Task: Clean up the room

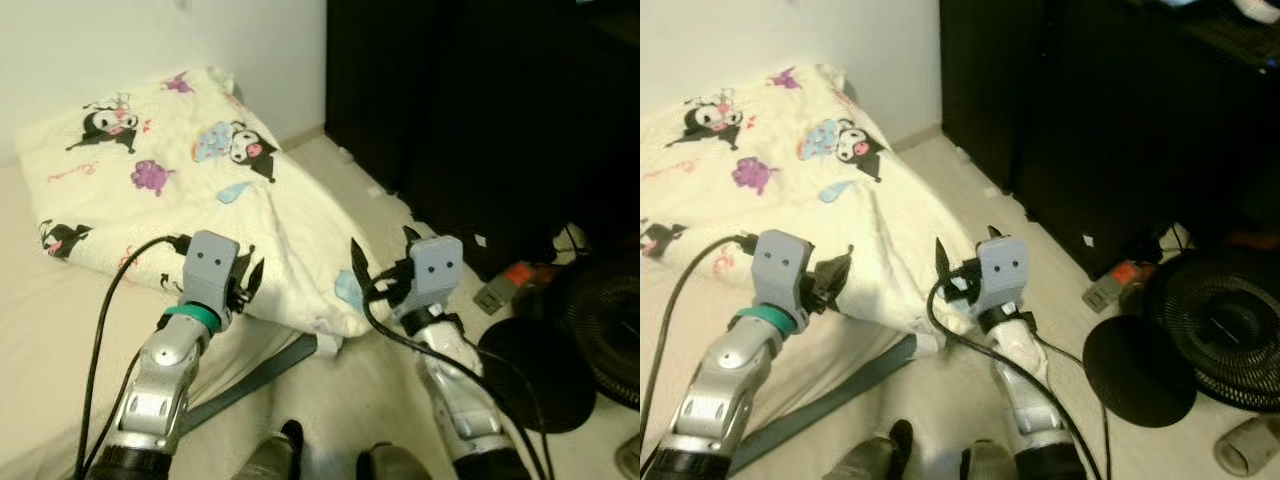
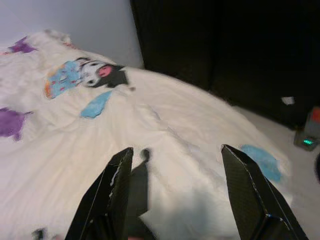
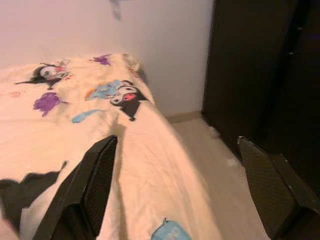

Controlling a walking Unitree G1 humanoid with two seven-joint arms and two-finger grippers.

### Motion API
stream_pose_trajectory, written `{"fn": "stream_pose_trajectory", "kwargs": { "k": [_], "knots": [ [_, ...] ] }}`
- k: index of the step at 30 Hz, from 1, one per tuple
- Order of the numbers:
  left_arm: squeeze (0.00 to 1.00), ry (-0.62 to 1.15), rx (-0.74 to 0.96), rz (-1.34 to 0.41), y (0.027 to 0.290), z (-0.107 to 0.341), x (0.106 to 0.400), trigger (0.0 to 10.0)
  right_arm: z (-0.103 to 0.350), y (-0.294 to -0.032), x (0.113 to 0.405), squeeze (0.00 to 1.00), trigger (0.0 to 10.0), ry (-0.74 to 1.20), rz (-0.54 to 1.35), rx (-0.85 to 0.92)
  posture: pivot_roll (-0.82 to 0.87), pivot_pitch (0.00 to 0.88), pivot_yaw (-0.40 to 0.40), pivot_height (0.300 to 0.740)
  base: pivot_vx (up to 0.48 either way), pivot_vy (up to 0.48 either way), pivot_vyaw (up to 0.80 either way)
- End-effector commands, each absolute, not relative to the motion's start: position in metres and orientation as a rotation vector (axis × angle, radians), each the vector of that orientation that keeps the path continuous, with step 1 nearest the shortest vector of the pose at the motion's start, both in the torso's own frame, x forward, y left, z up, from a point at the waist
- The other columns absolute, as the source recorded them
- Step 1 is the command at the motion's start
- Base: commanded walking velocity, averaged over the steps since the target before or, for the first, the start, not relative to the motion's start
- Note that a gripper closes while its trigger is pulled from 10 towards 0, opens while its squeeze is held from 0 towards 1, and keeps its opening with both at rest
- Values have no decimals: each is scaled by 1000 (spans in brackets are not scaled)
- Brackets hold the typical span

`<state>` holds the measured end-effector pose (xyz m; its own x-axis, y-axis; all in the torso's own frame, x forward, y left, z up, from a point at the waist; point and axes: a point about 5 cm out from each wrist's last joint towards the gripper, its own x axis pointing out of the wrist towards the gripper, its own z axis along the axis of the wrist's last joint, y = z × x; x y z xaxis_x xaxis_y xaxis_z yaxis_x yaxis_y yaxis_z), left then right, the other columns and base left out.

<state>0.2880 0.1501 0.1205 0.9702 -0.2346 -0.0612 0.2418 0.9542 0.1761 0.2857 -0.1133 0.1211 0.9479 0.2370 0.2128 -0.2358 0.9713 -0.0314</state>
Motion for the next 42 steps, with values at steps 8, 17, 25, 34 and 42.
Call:
{"fn": "stream_pose_trajectory", "kwargs": {
  "k": [8, 17, 25, 34, 42],
  "knots": [
    [0, 66, 191, -233, 149, 117, 286, 10000, 117, -111, 283, 0, 10000, -193, 253, 4, -60, 110, 63, 740, 0, 0, 791],
    [0, 69, 191, -231, 148, 117, 287, 10000, 118, -110, 283, 0, 10000, -191, 256, 5, -60, 111, 64, 740, 0, 0, 791],
    [0, 69, 192, -226, 149, 118, 288, 10000, 119, -109, 283, 0, 10000, -190, 257, 8, -59, 110, 65, 740, 0, 0, 789],
    [0, 72, 195, -228, 148, 118, 288, 10000, 119, -111, 283, 0, 10000, -191, 242, 14, -61, 107, 69, 740, 0, 0, 771],
    [0, 56, 211, -245, 143, 121, 292, 10000, 120, -112, 285, 0, 10000, -193, 223, 24, -66, 103, 70, 740, 0, -149, 73]
  ]
}}
